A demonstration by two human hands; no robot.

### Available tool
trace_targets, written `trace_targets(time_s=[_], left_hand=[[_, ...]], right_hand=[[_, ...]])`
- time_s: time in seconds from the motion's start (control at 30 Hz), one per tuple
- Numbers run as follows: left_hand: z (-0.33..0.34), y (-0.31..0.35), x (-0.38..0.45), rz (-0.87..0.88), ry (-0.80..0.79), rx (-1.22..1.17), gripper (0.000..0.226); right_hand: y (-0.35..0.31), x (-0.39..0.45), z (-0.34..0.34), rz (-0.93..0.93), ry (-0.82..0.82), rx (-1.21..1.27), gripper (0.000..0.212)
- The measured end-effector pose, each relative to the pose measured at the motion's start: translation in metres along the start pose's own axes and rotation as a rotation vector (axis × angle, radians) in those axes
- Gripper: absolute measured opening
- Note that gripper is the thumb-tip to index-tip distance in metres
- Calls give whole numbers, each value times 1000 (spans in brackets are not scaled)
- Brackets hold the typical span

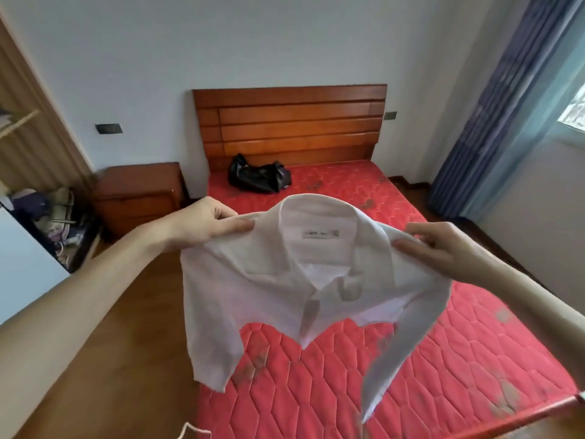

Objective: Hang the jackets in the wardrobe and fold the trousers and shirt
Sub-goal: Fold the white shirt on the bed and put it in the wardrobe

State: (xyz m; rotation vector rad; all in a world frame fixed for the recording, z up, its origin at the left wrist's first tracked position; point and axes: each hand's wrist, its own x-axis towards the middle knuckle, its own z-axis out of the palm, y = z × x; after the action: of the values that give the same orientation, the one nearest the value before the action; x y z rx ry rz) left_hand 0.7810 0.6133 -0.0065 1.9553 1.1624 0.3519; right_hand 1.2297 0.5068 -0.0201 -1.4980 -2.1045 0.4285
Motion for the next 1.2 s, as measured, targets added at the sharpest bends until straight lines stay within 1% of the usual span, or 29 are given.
trace_targets(time_s=[0.13,0.2,0.23,0.3,0.37,0.4,0.47,0.57,0.63,0.7,0.77,0.83,0.9,0.97,1.07,1.1,1.13,1.2], left_hand=[[-20,-4,14,-98,-210,-16,59],[-15,-20,30,-127,-233,-18,51],[-7,-32,41,-134,-207,-20,50],[21,-69,67,-149,-99,-36,64],[58,-114,95,-147,12,-48,73],[78,-139,109,-136,55,-43,73],[120,-188,134,-129,114,-25,68],[182,-261,174,-119,176,39,47],[217,-303,199,-138,204,125,37],[243,-338,223,-153,212,219,32],[261,-366,245,-123,196,346,28],[275,-389,265,-67,166,495,23],[286,-409,286,-33,153,580,19],[296,-428,306,-12,183,638,17],[309,-449,336,-64,268,683,18],[311,-452,344,-103,283,702,19],[314,-455,350,-149,296,706,20],[322,-462,369,-233,368,655,19]], right_hand=[[9,13,-15,152,-189,213,47],[26,24,-11,198,-228,306,48],[37,30,-4,229,-230,331,49],[69,41,24,313,-239,352,51],[111,50,67,377,-262,347,47],[135,53,93,397,-275,325,43],[183,55,147,431,-283,222,32],[250,57,225,411,-270,19,21],[285,59,269,363,-253,-88,17],[318,63,306,341,-211,-173,18],[350,69,336,339,-187,-276,21],[377,74,364,309,-200,-382,22],[401,82,386,282,-199,-434,26],[421,93,403,255,-187,-462,27],[443,115,424,195,-162,-512,16],[447,124,430,212,-161,-530,15],[448,134,435,277,-167,-536,15],[454,156,446,464,-156,-504,16]])
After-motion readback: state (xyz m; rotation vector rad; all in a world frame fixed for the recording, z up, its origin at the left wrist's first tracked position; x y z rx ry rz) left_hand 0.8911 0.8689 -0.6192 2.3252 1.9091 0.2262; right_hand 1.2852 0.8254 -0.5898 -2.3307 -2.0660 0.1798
